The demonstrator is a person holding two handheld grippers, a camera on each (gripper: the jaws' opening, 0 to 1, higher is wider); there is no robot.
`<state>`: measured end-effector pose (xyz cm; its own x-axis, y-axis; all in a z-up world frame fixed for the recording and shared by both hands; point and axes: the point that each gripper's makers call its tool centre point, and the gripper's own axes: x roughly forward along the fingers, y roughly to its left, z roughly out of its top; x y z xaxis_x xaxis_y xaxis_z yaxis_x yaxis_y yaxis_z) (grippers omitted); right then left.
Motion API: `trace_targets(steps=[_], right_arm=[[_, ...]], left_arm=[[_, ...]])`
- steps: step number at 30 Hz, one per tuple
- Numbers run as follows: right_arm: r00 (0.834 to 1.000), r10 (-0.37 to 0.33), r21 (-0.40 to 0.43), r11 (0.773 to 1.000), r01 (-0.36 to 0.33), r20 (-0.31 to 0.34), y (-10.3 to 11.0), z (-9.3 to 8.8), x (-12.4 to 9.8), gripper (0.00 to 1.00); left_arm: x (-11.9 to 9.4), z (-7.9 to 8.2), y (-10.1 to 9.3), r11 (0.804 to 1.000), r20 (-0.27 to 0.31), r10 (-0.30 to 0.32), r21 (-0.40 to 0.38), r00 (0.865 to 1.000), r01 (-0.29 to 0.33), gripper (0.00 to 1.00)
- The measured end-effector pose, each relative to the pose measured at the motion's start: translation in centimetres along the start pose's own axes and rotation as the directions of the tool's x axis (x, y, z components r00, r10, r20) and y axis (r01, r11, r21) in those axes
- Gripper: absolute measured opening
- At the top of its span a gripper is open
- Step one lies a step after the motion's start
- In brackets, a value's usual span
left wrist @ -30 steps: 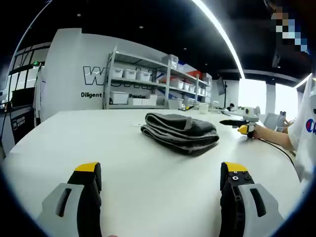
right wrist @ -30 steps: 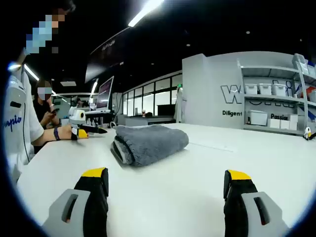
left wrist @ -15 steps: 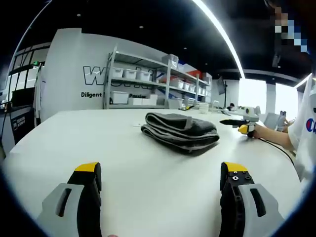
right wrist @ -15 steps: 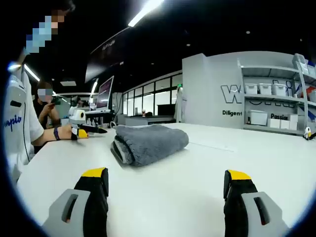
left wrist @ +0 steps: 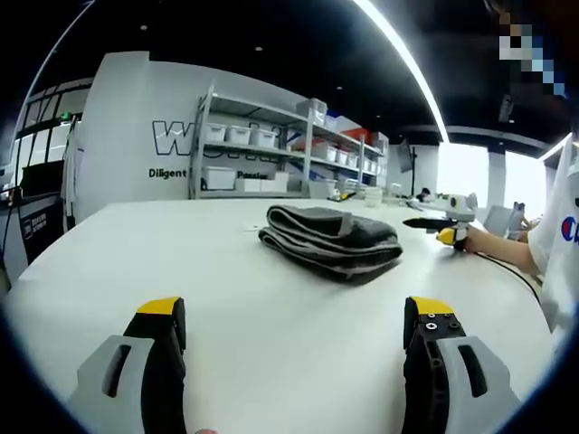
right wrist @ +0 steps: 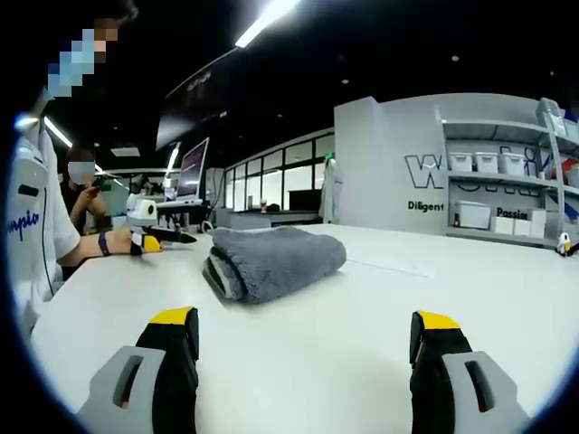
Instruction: Open the folded towel by lifting each exposed corner and separating the folded layers until the towel lies flat within the target outline without major curled edges
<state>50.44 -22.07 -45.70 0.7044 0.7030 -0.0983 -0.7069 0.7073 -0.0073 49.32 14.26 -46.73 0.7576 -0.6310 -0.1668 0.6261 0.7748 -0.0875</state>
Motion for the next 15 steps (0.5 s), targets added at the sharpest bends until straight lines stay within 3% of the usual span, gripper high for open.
trace_targets(steps=[15], right_arm=[[1.000,0.000,-0.001,1.000,0.000,-0.005,0.07,-0.04,0.06,0.99]], left_arm=[[0.01,-0.01,0.18,1.000,-0.002,0.002,-0.003,1.000,-0.002,0.99]])
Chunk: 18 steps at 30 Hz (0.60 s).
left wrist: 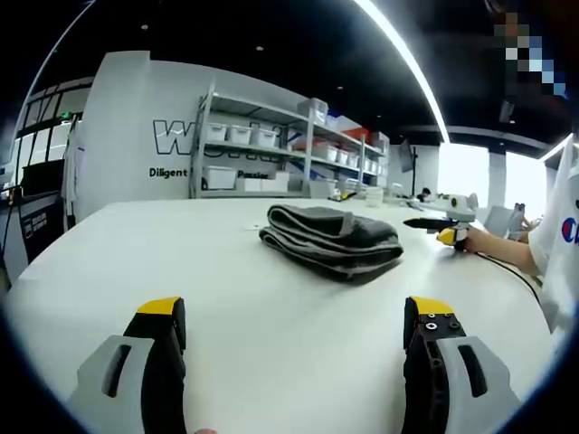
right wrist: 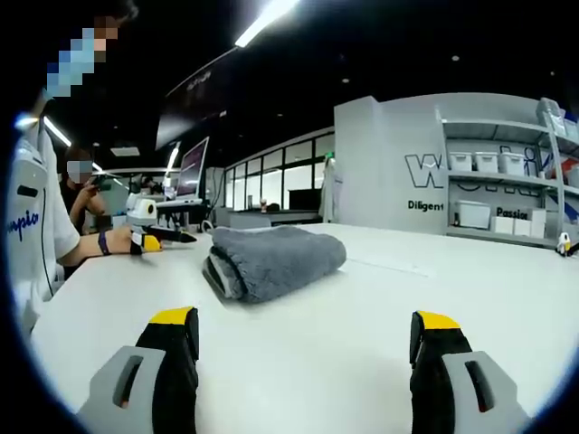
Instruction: Open the folded towel by lifting each exposed corner and separating the folded layers until the towel lies flat within the target outline without major curled edges
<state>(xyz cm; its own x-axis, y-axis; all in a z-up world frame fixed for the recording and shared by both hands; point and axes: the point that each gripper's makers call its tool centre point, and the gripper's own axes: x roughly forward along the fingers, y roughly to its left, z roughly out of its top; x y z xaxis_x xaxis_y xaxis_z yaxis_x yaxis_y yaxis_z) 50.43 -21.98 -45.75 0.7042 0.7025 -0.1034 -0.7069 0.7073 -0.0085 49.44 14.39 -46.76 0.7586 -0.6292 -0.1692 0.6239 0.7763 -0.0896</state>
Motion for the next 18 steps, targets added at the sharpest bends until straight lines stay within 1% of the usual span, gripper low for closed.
trace_targets(steps=[18], right_arm=[[1.000,0.004,-0.002,1.000,-0.004,-0.003,0.00,-0.02,0.07,0.99]], left_arm=[[0.03,-0.01,0.04,1.000,0.000,0.002,0.000,1.000,-0.002,0.99]])
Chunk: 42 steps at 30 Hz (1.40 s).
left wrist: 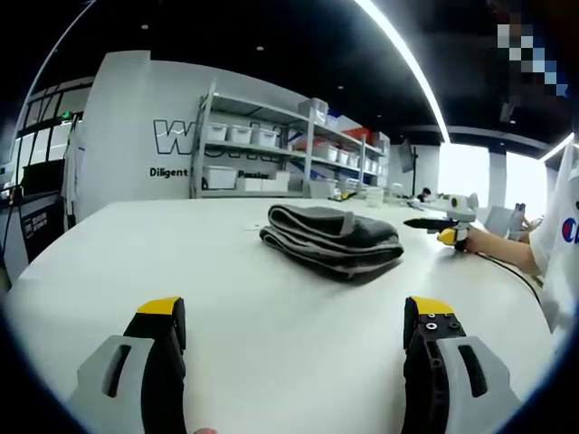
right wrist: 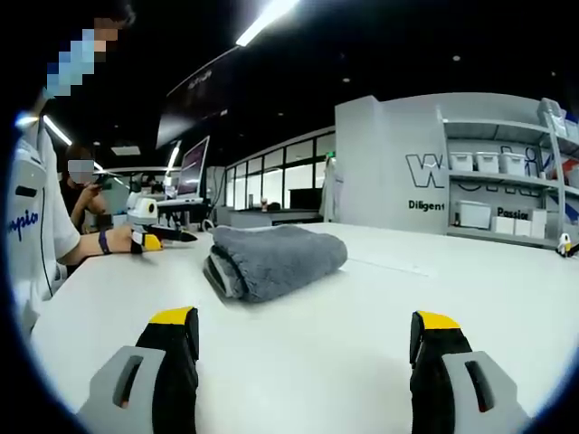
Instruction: Open the folded towel by lifting each exposed corner and separating the folded layers until the towel lies flat within the target outline without major curled edges
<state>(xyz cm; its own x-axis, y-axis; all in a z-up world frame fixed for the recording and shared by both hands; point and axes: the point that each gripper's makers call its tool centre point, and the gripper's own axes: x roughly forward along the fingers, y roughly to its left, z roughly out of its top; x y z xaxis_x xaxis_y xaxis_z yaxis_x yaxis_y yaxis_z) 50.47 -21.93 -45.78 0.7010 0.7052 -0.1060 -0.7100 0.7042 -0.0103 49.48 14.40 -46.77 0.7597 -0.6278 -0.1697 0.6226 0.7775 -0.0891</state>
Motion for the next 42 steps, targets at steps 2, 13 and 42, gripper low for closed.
trace_targets(steps=[2,13,42], right_arm=[[1.000,0.000,0.000,1.000,0.000,0.000,0.0,0.0,0.0,0.99],[0.999,-0.032,0.017,0.999,0.032,-0.003,-0.4,0.3,0.3,0.99],[0.939,-0.030,-0.336,0.937,-0.093,-0.343,13.1,2.7,18.8,0.77]], left_arm=[[0.0,0.0,0.0,1.000,-0.001,0.002,0.002,1.000,-0.002,0.99],[0.0,-0.1,-0.1,1.000,-0.005,0.006,0.014,1.000,-0.006,0.99],[0.2,0.2,-0.1,1.000,-0.007,0.004,0.005,1.000,-0.004,0.99]])
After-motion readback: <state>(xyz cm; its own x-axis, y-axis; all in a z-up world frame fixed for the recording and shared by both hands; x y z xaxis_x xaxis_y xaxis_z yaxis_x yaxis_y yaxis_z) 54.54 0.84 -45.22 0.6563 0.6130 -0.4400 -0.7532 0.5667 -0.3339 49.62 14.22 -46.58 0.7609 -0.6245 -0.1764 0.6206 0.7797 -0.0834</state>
